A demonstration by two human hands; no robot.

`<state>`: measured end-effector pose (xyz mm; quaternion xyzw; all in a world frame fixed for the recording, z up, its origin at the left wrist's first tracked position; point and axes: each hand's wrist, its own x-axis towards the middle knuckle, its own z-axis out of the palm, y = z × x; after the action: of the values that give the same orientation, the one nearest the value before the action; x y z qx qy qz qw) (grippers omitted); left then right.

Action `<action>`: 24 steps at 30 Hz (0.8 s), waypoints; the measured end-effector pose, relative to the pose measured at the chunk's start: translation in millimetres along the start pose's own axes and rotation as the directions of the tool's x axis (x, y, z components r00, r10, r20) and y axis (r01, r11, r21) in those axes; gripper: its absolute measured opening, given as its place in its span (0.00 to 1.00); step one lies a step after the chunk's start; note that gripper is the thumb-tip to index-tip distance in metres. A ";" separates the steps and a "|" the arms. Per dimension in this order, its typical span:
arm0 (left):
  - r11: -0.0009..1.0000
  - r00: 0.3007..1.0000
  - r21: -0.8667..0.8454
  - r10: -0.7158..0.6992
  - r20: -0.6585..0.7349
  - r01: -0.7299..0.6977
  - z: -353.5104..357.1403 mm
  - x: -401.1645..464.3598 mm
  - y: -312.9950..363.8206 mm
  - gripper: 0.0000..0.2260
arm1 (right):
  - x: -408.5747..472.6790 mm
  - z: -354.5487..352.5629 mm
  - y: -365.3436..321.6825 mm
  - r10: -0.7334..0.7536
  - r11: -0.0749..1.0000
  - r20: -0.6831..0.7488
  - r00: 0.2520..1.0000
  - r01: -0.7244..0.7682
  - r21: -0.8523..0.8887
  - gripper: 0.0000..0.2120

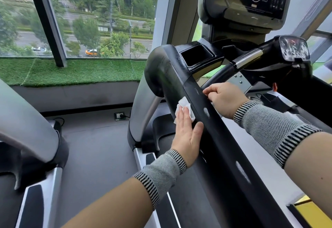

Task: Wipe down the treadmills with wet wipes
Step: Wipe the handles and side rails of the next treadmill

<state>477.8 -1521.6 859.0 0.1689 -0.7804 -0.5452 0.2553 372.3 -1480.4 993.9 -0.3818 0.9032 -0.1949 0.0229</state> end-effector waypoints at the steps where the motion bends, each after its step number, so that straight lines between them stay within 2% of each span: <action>1: 1.000 1.000 0.001 0.002 0.003 -0.002 0.9 -0.6 -0.5 0.34 | -1.1 -0.3 -0.1 -0.003 1.000 0.002 1.000 0.003 -0.002 0.13; 7: 0.999 0.998 -0.004 -0.052 -0.036 0.052 -11.1 34.9 1.8 0.35 | -8.7 0.2 -3.0 -0.027 0.998 0.042 0.999 0.029 -0.063 0.15; 14: 1.000 1.000 -0.021 -0.010 -0.017 0.009 8.1 -9.7 0.7 0.32 | -14.6 -3.6 -10.3 -0.070 0.963 0.103 0.992 0.094 -0.254 0.20; 20: 0.999 0.997 -0.018 -0.048 -0.053 0.047 -2.1 23.8 11.1 0.26 | -12.0 -5.5 -15.4 -0.046 0.956 0.100 0.994 0.073 -0.283 0.16; 24: 1.000 0.999 -0.017 -0.012 -0.044 0.011 8.3 -2.7 7.2 0.26 | -12.3 -1.6 -18.0 -0.034 0.933 0.088 0.995 0.064 -0.354 0.14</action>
<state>475.3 -1511.3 862.8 0.1831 -0.7690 -0.5495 0.2707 392.9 -1482.7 1000.7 -0.4096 0.9120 -0.0131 -0.0150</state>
